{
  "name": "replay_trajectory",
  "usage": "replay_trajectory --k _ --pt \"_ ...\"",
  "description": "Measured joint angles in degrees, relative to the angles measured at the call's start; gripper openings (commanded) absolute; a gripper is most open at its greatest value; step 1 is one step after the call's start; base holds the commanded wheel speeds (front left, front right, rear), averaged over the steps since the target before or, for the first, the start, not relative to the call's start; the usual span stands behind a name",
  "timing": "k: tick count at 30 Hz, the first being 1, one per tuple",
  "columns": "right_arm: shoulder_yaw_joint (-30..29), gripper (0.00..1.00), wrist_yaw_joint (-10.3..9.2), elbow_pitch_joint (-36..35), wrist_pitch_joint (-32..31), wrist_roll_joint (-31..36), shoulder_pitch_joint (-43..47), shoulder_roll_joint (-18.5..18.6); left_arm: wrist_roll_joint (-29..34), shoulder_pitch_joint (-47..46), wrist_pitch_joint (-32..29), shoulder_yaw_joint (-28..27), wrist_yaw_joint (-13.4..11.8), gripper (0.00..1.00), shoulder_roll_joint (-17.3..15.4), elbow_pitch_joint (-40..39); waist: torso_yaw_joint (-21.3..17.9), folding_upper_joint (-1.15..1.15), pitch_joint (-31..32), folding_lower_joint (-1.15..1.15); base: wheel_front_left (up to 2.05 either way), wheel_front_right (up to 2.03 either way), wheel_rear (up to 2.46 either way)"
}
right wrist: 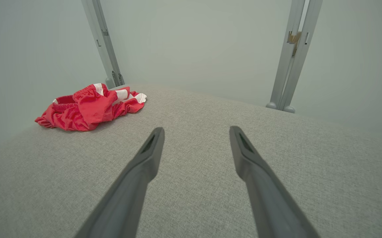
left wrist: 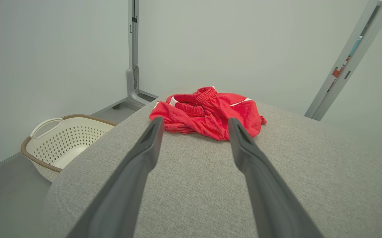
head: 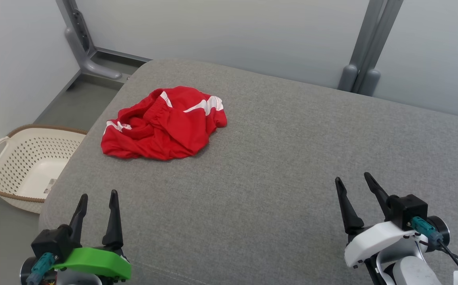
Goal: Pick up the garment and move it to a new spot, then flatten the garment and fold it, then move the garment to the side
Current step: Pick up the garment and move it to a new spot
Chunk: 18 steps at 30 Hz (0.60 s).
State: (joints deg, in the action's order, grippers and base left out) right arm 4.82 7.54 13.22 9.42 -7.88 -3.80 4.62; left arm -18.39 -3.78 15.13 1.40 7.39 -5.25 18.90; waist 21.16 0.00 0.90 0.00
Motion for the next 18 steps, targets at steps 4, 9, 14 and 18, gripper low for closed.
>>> replay_trajectory --k 4,9,14,18 --pt "0.15 1.0 0.0 -0.23 -0.01 -0.01 -0.02 0.03 -0.01 -0.01 0.0 0.12 0.0 1.0 0.01 0.22 -0.1 0.0 -0.4 0.0 0.0 0.0 0.0" --pt "0.3 1.0 0.0 -0.96 -0.43 0.0 -0.38 0.52 -0.09 -1.24 0.0 1.11 0.0 1.0 -0.05 2.24 -0.29 0.0 -1.52 0.0 0.0 0.0 0.0" --pt "1.15 1.0 0.0 -2.61 -1.72 0.14 -2.2 1.69 -1.41 -8.86 0.0 2.9 0.0 1.0 -1.51 7.73 -0.7 0.0 -3.9 0.0 0.0 0.0 0.0" --pt "2.12 1.0 0.0 -4.22 -2.94 0.51 -3.8 2.77 -3.47 -16.57 -1.42 2.71 0.01 1.0 -2.59 13.72 -1.39 0.0 -6.4 0.0 0.0 0.0 0.0"
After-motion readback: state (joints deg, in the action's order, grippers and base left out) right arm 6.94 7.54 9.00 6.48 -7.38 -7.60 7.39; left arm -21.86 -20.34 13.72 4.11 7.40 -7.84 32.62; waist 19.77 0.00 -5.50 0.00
